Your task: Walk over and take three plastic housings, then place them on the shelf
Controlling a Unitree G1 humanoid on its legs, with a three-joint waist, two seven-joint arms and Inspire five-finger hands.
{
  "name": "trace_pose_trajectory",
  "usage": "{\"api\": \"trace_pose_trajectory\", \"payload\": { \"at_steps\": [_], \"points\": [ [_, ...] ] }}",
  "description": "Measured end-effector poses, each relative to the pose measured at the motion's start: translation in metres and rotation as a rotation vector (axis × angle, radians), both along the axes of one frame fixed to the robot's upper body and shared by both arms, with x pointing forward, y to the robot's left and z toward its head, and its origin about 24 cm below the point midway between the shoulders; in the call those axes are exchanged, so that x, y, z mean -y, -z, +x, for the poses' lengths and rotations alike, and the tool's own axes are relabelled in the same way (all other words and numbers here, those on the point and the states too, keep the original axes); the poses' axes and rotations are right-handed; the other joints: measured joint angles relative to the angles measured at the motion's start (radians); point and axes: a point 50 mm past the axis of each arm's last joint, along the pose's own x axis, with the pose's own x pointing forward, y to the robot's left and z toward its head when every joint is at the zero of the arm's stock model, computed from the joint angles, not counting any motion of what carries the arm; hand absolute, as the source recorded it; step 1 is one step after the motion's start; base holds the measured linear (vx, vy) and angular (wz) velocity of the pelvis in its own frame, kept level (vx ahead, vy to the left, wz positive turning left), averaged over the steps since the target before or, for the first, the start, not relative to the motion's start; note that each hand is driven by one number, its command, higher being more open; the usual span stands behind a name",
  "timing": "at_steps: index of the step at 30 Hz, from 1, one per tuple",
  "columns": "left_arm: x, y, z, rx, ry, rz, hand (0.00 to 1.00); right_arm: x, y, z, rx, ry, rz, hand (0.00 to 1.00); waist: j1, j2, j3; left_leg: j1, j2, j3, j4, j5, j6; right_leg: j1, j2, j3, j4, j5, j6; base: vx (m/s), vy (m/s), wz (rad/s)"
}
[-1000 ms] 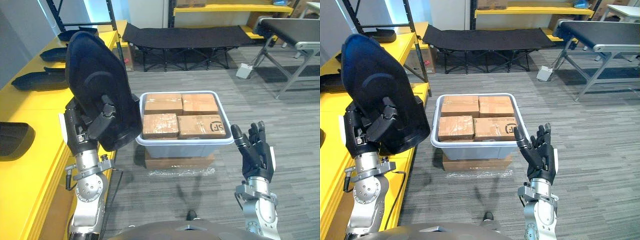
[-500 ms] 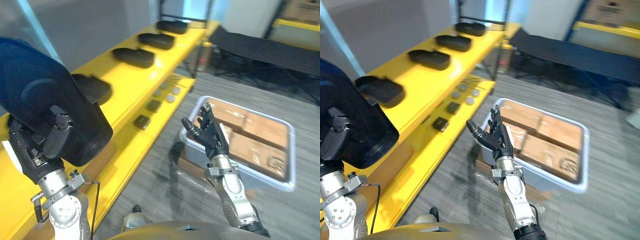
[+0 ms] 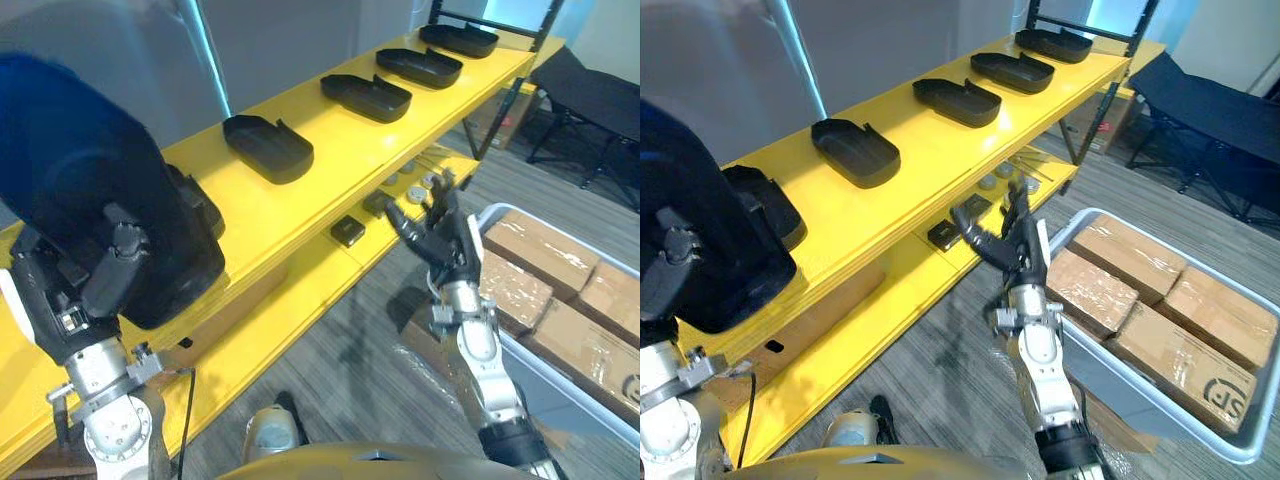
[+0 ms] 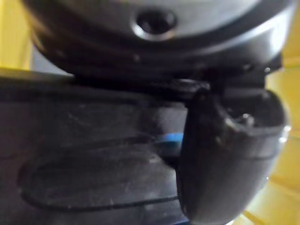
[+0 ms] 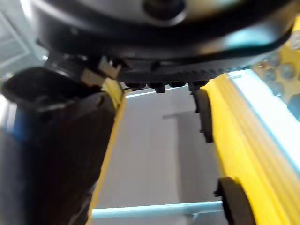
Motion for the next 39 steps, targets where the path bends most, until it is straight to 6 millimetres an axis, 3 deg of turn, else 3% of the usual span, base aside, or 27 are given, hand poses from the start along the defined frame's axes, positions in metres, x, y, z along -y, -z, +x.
{"api": "trace_pose_trajectory", "payload": {
  "at_steps": [1,2,3,4,5,6,7,9,10,11,12,13,14,15,18,21,24,30,31,32,34,35,38,39],
  "points": [
    [0.001,-0.007,0.003,0.035,0.018,0.023,0.0,0.0,-0.004,-0.001,0.018,0.007,0.004,1.0,0.003,-0.009,0.002,0.003,-0.02,-0.007,0.001,-0.008,0.004,0.002,-0.028,0.0,0.039,-0.02,-0.036,0.14,0.142,0.69],
    [0.005,-0.017,0.006,0.095,0.042,0.055,0.0,0.002,-0.01,-0.002,0.055,0.019,0.008,1.0,-0.012,-0.015,0.004,0.011,-0.053,-0.034,0.001,-0.021,0.016,-0.033,-0.087,0.068,0.176,0.018,-0.138,0.16,0.163,0.87],
    [0.01,-0.025,0.009,0.134,0.056,0.086,0.0,0.002,-0.011,-0.003,0.066,0.02,0.009,1.0,-0.027,-0.009,0.003,0.031,-0.078,-0.068,-0.025,-0.02,0.027,-0.112,-0.121,0.217,0.307,0.12,-0.186,0.18,0.151,0.88],
    [0.011,-0.029,0.009,0.151,0.058,0.108,0.0,0.001,-0.011,-0.003,0.068,0.017,0.013,1.0,-0.029,-0.01,0.003,0.044,-0.085,-0.08,-0.044,-0.018,0.03,-0.142,-0.12,0.281,0.351,0.139,-0.158,0.17,0.038,0.69],
    [0.011,-0.035,0.009,0.182,0.063,0.13,0.0,-0.004,-0.012,-0.003,0.077,-0.007,0.015,1.0,-0.033,-0.007,0.006,0.065,-0.09,-0.107,-0.083,-0.012,0.04,-0.202,-0.092,0.346,0.432,0.086,-0.139,0.14,-0.042,0.37],
    [0.011,-0.036,0.009,0.193,0.061,0.129,0.0,-0.005,-0.013,-0.003,0.085,-0.019,0.004,1.0,-0.033,-0.01,0.005,0.079,-0.091,-0.119,-0.101,-0.009,0.044,-0.226,-0.071,0.367,0.449,0.047,-0.141,0.16,-0.069,0.43],
    [0.011,-0.038,0.01,0.205,0.058,0.12,0.0,-0.007,-0.017,-0.001,0.107,-0.037,-0.034,1.0,-0.037,-0.002,0.01,0.103,-0.09,-0.147,-0.127,-0.007,0.047,-0.251,-0.016,0.371,0.44,-0.017,-0.157,0.15,-0.033,0.46],
    [0.012,-0.04,0.013,0.22,0.072,0.116,0.0,-0.005,-0.028,-0.001,0.188,-0.019,-0.11,1.0,-0.053,0.015,0.011,0.105,-0.081,-0.216,-0.136,-0.009,0.043,-0.291,0.095,0.434,0.281,-0.06,-0.157,0.19,-0.056,0.9],
    [0.012,-0.041,0.017,0.23,0.086,0.112,0.0,0.0,-0.04,0.0,0.265,0.024,-0.204,1.0,-0.069,0.026,0.015,0.096,-0.072,-0.262,-0.138,-0.01,0.04,-0.308,0.167,0.521,0.161,-0.051,-0.141,0.16,-0.088,1.12],
    [0.013,-0.042,0.019,0.23,0.091,0.114,0.0,0.002,-0.047,0.0,0.304,0.043,-0.254,1.0,-0.075,0.029,0.013,0.091,-0.066,-0.284,-0.139,-0.008,0.034,-0.311,0.195,0.561,0.106,-0.042,-0.126,0.17,-0.142,1.27],
    [0.013,-0.042,0.023,0.228,0.102,0.119,0.0,0.008,-0.065,-0.003,0.396,0.069,-0.333,1.0,-0.083,0.026,0.011,0.085,-0.06,-0.327,-0.143,0.0,0.004,-0.306,0.244,0.615,-0.019,-0.012,-0.093,0.13,-0.159,0.95],
    [0.013,-0.042,0.024,0.225,0.106,0.124,0.0,0.01,-0.075,-0.005,0.446,0.073,-0.354,1.0,-0.081,0.016,0.008,0.084,-0.065,-0.342,-0.144,0.002,-0.014,-0.299,0.251,0.624,-0.077,0.012,-0.093,0.19,-0.256,1.11],
    [0.012,-0.042,0.024,0.216,0.109,0.139,0.0,0.012,-0.096,-0.009,0.551,0.068,-0.37,1.0,-0.077,-0.014,0.002,0.083,-0.08,-0.37,-0.134,-0.001,-0.042,-0.274,0.253,0.621,-0.143,0.123,-0.1,0.22,-0.304,0.97],
    [0.012,-0.038,0.025,0.194,0.119,0.109,0.0,0.017,-0.113,-0.008,0.629,0.062,-0.382,1.0,-0.074,0.006,-0.006,0.083,-0.056,-0.406,-0.113,-0.002,-0.069,-0.233,0.273,0.578,-0.164,0.136,-0.071,0.26,-0.338,0.84],
    [0.013,-0.034,0.023,0.166,0.134,0.106,0.0,0.023,-0.146,-0.004,0.742,0.06,-0.385,1.0,-0.053,0.047,-0.034,0.072,0.005,-0.443,-0.106,-0.014,-0.106,-0.148,0.358,0.501,-0.28,0.147,-0.092,0.18,-0.234,0.53],
    [0.023,-0.036,0.018,0.2,0.169,0.075,0.0,0.034,-0.141,-0.006,0.704,0.083,-0.331,1.0,-0.042,0.049,-0.035,0.07,0.019,-0.433,-0.117,-0.002,-0.117,-0.092,0.385,0.44,-0.337,0.148,-0.099,0.14,-0.171,0.58],
    [0.03,-0.039,0.016,0.224,0.209,0.065,0.0,0.04,-0.118,-0.009,0.603,0.111,-0.295,1.0,-0.039,0.05,-0.036,0.076,0.01,-0.418,-0.144,0.016,-0.11,-0.072,0.381,0.411,-0.344,0.144,-0.104,0.11,-0.033,0.46],
    [0.028,-0.027,0.007,0.152,0.217,0.035,0.0,0.024,-0.085,-0.011,0.474,0.043,-0.161,1.0,-0.04,0.049,-0.038,0.103,-0.007,-0.398,-0.177,0.026,-0.104,-0.057,0.359,0.416,-0.344,0.143,-0.105,0.03,0.031,0.05],
    [0.03,-0.024,0.006,0.14,0.232,0.015,0.0,0.025,-0.078,-0.014,0.445,0.046,-0.131,1.0,-0.045,0.046,-0.038,0.094,-0.011,-0.35,-0.176,0.035,-0.09,-0.047,0.349,0.398,-0.344,0.136,-0.103,-0.06,0.045,0.37],
    [0.032,-0.023,0.007,0.137,0.248,0.002,0.0,0.026,-0.074,-0.016,0.429,0.053,-0.124,1.0,-0.054,0.043,-0.04,0.084,-0.011,-0.288,-0.175,0.019,-0.046,-0.042,0.34,0.38,-0.343,0.129,-0.096,-0.07,0.053,0.61],
    [0.042,-0.015,0.01,0.123,0.288,-0.061,0.0,0.032,-0.058,-0.025,0.357,0.066,-0.117,1.0,-0.085,0.048,-0.043,0.077,0.058,-0.048,-0.115,-0.013,-0.012,-0.037,0.308,0.329,-0.302,0.11,-0.081,-0.04,0.073,0.83],
    [0.043,-0.013,0.011,0.119,0.293,-0.072,0.0,0.033,-0.055,-0.027,0.342,0.068,-0.121,1.0,-0.095,0.052,-0.044,0.068,0.069,-0.021,-0.094,-0.006,-0.001,-0.045,0.296,0.327,-0.274,0.093,-0.079,0.0,0.152,0.67],
    [0.045,-0.002,0.016,0.065,0.272,-0.077,0.0,0.034,-0.05,-0.029,0.324,0.047,-0.105,1.0,-0.105,0.049,-0.043,0.026,0.036,-0.01,-0.027,0.026,-0.024,-0.127,0.198,0.345,-0.104,0.007,-0.067,-0.06,0.213,0.29],
    [0.045,0.007,0.02,0.026,0.265,-0.097,0.0,0.035,-0.054,-0.029,0.356,0.016,-0.062,1.0,-0.127,-0.001,-0.023,-0.027,-0.015,-0.053,0.049,0.056,-0.013,-0.161,0.089,0.342,-0.027,-0.008,-0.047,-0.14,0.199,0.13]
  ]
}}
